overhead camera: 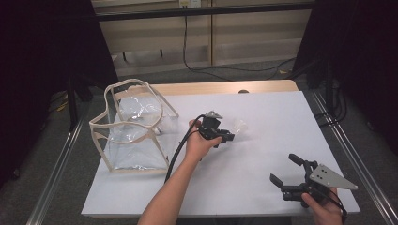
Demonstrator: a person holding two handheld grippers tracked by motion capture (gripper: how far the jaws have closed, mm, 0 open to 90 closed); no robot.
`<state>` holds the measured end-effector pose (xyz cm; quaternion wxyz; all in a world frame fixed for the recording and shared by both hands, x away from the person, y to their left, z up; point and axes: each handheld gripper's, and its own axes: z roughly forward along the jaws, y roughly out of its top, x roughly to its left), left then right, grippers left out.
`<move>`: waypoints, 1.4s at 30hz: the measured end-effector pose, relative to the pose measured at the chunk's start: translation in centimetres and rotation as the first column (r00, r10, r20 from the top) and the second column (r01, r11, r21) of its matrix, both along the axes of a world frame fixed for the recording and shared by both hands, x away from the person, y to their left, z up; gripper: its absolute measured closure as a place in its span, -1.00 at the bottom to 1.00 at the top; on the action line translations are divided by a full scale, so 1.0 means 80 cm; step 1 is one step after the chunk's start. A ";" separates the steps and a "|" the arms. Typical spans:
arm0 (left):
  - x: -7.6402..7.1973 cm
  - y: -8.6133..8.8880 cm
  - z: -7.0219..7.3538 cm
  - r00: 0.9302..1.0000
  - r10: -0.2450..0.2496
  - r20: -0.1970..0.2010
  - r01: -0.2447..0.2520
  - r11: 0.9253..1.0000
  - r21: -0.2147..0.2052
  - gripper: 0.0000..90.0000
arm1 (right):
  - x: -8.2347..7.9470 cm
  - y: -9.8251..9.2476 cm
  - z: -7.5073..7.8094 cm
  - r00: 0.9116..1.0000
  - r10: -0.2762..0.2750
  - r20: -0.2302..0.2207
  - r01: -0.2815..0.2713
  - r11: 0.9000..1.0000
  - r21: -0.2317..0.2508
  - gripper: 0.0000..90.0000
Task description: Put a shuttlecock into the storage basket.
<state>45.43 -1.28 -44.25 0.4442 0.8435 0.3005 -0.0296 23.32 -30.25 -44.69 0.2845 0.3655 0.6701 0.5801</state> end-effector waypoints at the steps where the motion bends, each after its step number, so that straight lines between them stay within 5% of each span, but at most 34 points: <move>1: -0.002 0.002 0.001 1.000 0.000 -0.005 0.000 1.000 0.004 0.45 | 0.000 0.000 0.000 1.000 -0.001 0.002 0.001 1.000 0.000 -0.95; 20: -0.021 0.030 0.015 0.997 -0.038 -0.071 0.040 0.999 0.032 0.45 | 0.000 0.001 0.000 1.000 -0.002 0.004 0.002 1.000 -0.006 -0.95; 42: -0.038 0.051 0.030 0.990 -0.090 -0.104 0.096 0.994 0.054 0.45 | 0.000 0.001 0.000 1.000 -0.001 0.005 0.002 1.000 -0.006 -0.95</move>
